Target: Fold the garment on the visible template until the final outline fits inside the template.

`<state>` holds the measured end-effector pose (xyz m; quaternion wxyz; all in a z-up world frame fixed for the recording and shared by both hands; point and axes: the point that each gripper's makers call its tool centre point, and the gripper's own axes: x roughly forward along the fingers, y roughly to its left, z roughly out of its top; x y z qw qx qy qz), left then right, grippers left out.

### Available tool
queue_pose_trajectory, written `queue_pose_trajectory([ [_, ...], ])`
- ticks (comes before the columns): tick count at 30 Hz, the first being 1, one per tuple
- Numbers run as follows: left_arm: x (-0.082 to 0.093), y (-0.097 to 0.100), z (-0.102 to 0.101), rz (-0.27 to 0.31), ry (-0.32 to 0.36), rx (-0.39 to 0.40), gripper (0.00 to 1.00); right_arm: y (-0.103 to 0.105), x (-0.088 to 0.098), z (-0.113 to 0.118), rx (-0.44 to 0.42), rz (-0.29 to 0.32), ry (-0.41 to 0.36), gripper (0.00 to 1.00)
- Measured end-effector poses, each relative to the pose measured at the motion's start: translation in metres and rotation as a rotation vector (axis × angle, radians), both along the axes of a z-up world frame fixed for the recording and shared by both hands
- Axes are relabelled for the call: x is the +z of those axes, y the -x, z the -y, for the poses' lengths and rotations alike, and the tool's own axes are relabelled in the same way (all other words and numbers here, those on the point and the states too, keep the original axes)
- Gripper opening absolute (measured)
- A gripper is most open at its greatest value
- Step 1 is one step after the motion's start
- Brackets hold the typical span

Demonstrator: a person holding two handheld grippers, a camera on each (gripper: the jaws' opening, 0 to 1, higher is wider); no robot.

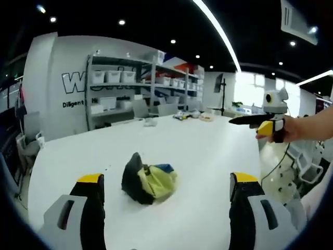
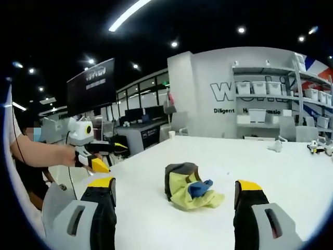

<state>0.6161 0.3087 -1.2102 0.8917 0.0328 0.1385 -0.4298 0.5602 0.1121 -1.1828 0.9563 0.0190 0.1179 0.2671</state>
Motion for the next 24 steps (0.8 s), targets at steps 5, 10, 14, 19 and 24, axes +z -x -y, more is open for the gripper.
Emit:
queue_pose_trajectory([
  [5,0.001,-0.007,-0.011,0.004,-0.008,0.030,0.97,-0.006,-0.014,-0.004,0.009,-0.025,0.028,0.94],
  [10,-0.006,-0.011,-0.015,-0.008,-0.021,0.042,0.97,-0.013,-0.024,-0.006,0.020,-0.050,0.030,0.94],
  [14,-0.017,-0.011,-0.015,-0.037,-0.044,0.052,0.99,-0.017,-0.034,-0.006,0.020,-0.075,0.035,0.94],
  [19,-0.050,-0.005,-0.019,-0.111,-0.115,0.068,0.99,-0.018,-0.064,-0.003,0.005,-0.149,0.048,0.96],
  [24,-0.067,0.001,-0.022,-0.141,-0.130,0.075,0.99,-0.014,-0.082,-0.004,0.000,-0.180,0.048,0.98],
])
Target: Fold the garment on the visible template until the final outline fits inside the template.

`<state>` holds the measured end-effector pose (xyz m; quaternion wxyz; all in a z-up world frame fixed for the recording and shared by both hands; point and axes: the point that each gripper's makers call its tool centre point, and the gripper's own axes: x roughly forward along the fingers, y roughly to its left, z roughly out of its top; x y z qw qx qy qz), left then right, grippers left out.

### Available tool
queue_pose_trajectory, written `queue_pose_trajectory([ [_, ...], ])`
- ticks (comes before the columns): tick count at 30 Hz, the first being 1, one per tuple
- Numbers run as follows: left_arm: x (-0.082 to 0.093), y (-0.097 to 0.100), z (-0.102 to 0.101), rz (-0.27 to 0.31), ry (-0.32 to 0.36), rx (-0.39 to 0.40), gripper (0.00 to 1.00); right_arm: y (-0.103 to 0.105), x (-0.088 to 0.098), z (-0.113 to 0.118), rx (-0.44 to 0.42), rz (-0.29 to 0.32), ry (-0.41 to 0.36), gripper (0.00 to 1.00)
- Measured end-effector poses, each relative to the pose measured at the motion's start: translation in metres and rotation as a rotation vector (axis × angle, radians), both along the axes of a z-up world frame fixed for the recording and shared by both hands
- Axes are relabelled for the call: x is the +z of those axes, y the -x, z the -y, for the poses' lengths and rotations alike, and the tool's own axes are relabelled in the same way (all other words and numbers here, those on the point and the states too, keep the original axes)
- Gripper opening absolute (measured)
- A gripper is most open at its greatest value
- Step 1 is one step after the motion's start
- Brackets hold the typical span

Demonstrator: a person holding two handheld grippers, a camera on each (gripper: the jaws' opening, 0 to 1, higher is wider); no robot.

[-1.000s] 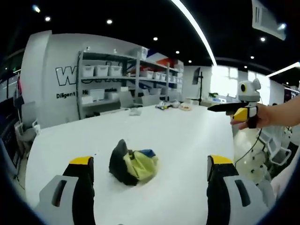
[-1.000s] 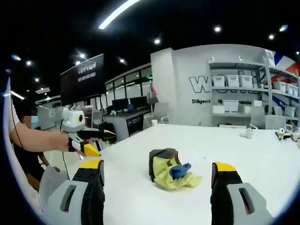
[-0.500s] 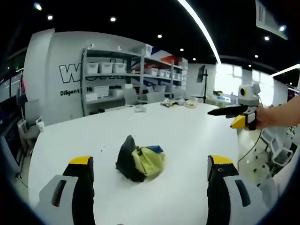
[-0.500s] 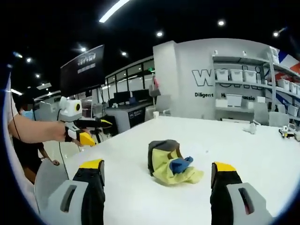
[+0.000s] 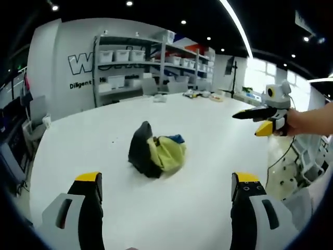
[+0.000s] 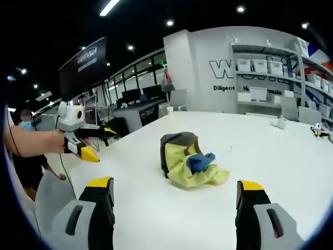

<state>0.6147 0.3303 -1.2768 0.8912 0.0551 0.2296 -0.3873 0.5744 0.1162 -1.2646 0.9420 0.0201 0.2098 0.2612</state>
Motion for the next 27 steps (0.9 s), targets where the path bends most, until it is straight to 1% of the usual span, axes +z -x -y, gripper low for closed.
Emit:
queue_pose_trajectory([
  [3,-0.005,0.002,0.000,-0.016,-0.001,0.004,0.99,0.002,-0.008,-0.001,0.001,-0.021,0.003,0.99],
  [9,-0.013,0.002,0.005,-0.029,-0.008,-0.008,0.99,0.000,-0.018,-0.002,0.016,-0.038,0.012,0.99],
  [16,-0.020,-0.008,0.009,-0.037,-0.026,-0.023,0.99,-0.007,-0.027,-0.002,0.032,-0.060,0.016,0.99],
  [22,-0.024,-0.018,0.014,-0.041,-0.039,-0.037,0.99,-0.020,-0.032,-0.001,0.051,-0.068,0.018,0.98],
  [27,-0.028,-0.032,0.021,-0.041,-0.040,-0.049,0.97,-0.032,-0.034,0.000,0.063,-0.066,0.012,0.94],
])
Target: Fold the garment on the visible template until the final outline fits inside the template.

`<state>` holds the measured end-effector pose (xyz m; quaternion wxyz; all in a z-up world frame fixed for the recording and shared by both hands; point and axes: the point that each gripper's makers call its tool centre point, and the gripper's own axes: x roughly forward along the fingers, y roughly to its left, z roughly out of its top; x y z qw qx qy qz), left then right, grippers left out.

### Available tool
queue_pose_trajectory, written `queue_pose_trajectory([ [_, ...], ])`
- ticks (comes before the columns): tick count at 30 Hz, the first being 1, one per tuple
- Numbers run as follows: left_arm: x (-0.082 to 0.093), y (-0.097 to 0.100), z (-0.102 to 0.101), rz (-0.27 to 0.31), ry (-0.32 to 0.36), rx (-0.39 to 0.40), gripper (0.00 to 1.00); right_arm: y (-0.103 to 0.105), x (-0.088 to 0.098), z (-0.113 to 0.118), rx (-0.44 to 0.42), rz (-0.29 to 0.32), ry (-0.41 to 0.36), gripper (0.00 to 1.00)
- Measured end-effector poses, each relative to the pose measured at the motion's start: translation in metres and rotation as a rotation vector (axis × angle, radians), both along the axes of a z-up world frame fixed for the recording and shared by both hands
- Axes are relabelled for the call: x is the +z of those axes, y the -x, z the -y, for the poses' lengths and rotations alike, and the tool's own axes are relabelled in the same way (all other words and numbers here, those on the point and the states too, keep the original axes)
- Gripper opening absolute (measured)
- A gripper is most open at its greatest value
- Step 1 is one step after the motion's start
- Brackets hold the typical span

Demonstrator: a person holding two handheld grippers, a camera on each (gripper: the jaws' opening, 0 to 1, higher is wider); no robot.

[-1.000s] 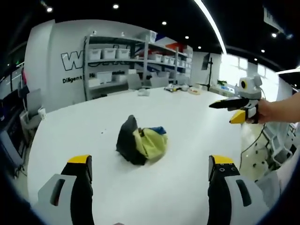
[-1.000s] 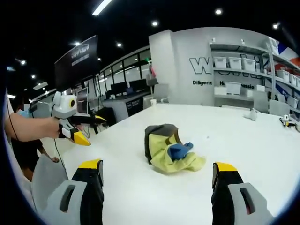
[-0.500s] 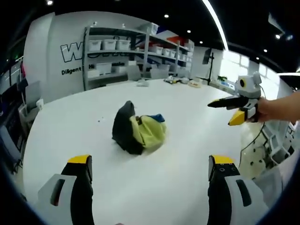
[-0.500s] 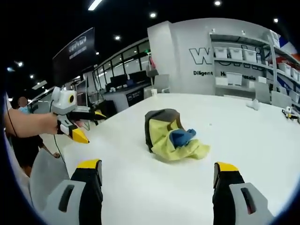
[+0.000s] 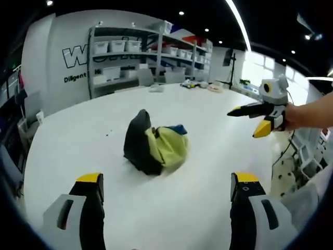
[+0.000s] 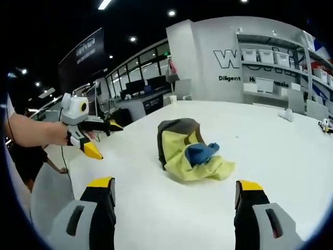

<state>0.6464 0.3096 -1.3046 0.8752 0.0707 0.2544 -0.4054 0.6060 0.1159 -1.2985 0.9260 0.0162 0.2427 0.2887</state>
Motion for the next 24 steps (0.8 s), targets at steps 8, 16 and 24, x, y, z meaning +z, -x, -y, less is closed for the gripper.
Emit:
queue_pose_trajectory([
  [8,-0.004,-0.032,0.020,0.016,-0.008,-0.034,0.91,-0.030,-0.008,0.006,0.016,-0.005,-0.005,0.87],
  [16,-0.009,-0.073,0.042,0.032,-0.021,-0.064,0.82,-0.069,-0.015,0.008,0.027,-0.010,-0.024,0.79],
  [24,-0.007,-0.115,0.058,0.040,-0.036,-0.069,0.69,-0.105,-0.027,0.005,0.051,-0.040,-0.052,0.69],
])
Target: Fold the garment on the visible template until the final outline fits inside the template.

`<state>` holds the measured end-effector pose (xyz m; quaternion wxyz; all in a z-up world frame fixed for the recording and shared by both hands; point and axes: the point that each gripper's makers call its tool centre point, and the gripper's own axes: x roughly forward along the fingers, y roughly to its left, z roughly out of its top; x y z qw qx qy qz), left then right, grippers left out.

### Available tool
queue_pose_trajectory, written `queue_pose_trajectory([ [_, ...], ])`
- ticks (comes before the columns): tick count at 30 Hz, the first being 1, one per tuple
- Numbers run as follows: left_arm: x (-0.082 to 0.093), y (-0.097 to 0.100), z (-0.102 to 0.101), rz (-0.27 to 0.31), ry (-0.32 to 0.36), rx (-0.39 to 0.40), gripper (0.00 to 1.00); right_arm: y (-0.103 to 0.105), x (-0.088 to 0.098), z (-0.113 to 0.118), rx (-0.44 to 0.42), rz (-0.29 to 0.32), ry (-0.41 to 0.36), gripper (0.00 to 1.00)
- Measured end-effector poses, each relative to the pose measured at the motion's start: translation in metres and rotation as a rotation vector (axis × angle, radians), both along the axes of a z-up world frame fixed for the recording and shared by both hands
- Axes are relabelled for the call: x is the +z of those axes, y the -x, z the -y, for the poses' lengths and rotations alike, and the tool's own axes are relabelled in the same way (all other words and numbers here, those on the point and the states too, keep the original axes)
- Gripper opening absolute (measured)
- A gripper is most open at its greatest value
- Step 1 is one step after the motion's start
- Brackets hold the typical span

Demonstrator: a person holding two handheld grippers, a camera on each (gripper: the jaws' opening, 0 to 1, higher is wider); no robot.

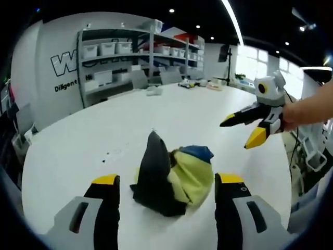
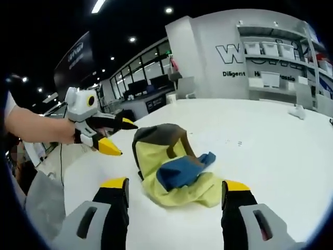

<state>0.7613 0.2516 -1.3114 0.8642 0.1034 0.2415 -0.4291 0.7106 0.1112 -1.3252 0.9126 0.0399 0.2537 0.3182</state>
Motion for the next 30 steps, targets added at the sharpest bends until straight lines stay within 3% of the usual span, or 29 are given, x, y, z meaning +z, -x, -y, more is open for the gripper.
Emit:
queue_pose_trajectory([
  [4,-0.003,-0.017,0.009,-0.011,-0.006,0.008,0.64,-0.016,-0.008,-0.003,0.011,-0.025,-0.022,0.63],
  [12,-0.019,-0.030,0.022,-0.047,-0.020,0.004,0.49,-0.037,-0.025,-0.008,0.027,-0.090,-0.048,0.53],
  [15,-0.023,-0.034,0.023,-0.064,-0.020,0.017,0.38,-0.043,-0.029,-0.012,0.031,-0.095,-0.056,0.49],
  [18,-0.028,-0.038,0.019,-0.088,-0.022,0.040,0.22,-0.046,-0.036,-0.016,0.036,-0.130,-0.068,0.46],
  [23,-0.032,-0.039,0.006,-0.113,-0.013,0.076,0.08,-0.047,-0.047,-0.026,0.058,-0.181,-0.082,0.42],
  [30,-0.039,-0.024,-0.018,-0.141,0.018,0.134,0.04,-0.045,-0.052,-0.036,0.076,-0.241,-0.127,0.33],
])
